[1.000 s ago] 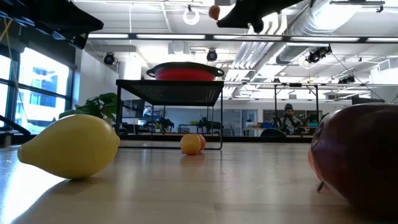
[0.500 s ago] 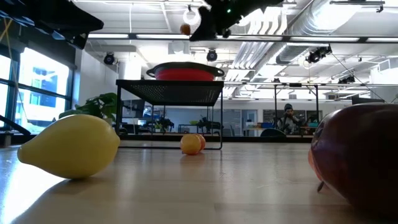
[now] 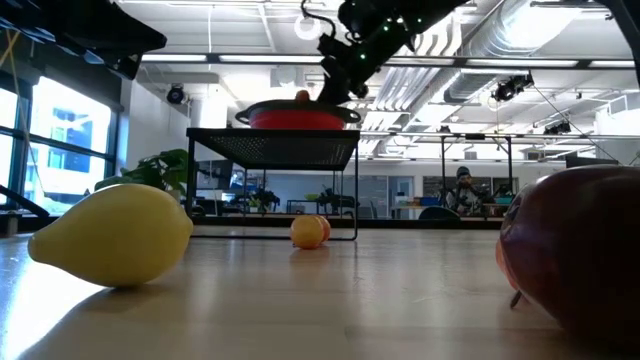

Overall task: Pick & Place Fruit
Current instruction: Put the pear into the red strainer bowl

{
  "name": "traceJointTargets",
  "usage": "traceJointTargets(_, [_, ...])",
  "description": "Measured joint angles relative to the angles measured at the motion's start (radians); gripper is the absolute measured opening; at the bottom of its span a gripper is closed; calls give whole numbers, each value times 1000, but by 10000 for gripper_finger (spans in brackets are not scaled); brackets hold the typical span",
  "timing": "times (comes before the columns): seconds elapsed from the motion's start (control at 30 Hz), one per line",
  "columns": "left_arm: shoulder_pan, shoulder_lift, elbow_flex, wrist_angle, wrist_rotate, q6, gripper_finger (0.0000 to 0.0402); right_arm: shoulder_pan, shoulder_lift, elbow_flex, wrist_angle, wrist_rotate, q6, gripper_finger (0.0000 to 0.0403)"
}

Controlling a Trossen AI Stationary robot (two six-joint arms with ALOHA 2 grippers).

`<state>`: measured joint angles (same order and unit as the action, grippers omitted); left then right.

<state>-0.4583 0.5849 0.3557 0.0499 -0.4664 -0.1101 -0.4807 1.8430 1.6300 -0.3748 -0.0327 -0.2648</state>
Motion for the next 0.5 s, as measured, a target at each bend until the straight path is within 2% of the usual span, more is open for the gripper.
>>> traceJointTargets(0.5, [0, 0, 0, 1, -1, 0, 3, -20, -2, 1, -80, 10, -1, 4])
